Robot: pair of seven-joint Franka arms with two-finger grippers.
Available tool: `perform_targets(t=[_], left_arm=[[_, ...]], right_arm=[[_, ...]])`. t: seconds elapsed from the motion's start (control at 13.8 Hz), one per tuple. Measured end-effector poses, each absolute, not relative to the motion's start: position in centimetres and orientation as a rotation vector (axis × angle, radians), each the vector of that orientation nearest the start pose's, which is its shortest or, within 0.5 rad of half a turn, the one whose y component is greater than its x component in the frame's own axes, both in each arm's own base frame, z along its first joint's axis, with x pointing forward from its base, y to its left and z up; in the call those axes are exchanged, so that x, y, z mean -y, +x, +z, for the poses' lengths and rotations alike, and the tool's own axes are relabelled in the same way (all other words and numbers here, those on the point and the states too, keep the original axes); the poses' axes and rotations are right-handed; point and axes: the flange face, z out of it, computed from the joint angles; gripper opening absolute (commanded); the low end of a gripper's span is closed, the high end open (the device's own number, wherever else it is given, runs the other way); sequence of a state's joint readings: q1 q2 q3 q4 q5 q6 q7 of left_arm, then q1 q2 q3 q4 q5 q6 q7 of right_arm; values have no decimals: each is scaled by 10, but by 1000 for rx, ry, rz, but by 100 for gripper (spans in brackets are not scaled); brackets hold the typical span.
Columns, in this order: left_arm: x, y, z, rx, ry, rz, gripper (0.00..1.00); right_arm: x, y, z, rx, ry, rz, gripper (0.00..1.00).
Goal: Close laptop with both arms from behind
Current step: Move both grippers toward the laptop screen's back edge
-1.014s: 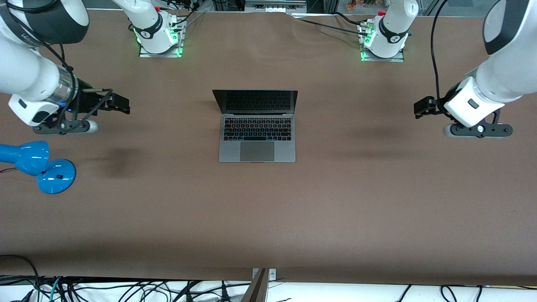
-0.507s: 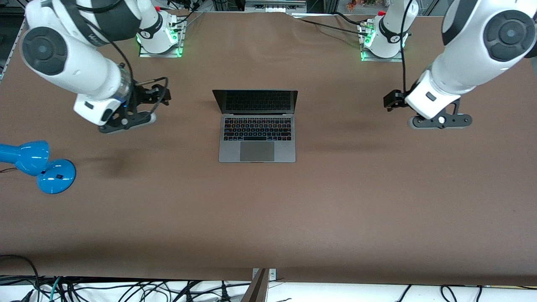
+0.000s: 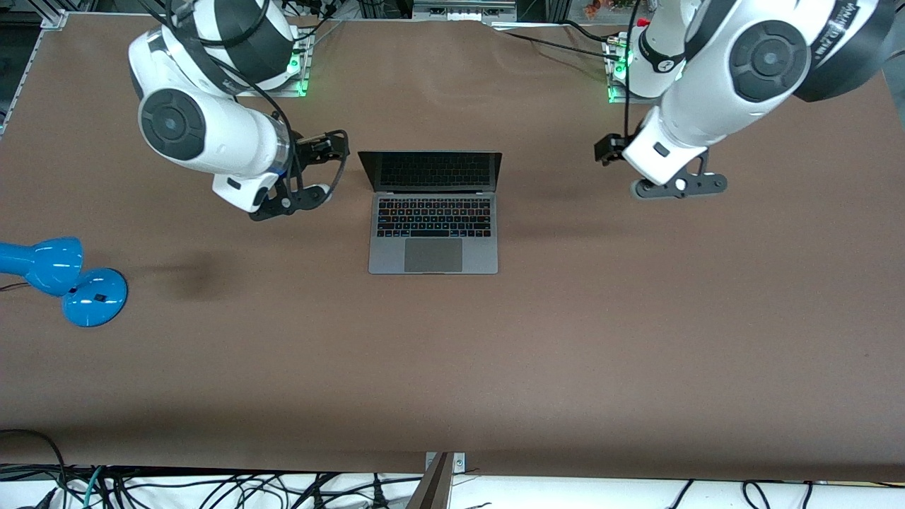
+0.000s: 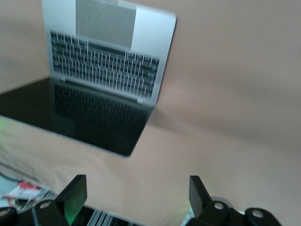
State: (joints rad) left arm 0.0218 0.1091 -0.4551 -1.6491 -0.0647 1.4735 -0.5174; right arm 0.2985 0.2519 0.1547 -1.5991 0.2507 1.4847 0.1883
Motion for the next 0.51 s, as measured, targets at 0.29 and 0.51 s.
perform_targets(t=[0.29,0.51], left_arm=[[297,467,534,69,-3047,476,100],[325,447,532,106,-3072,558,98]], right_arm=[[-300,505,436,240,-2779,947,39],[-313,499,417,118,-2761,1061,16]])
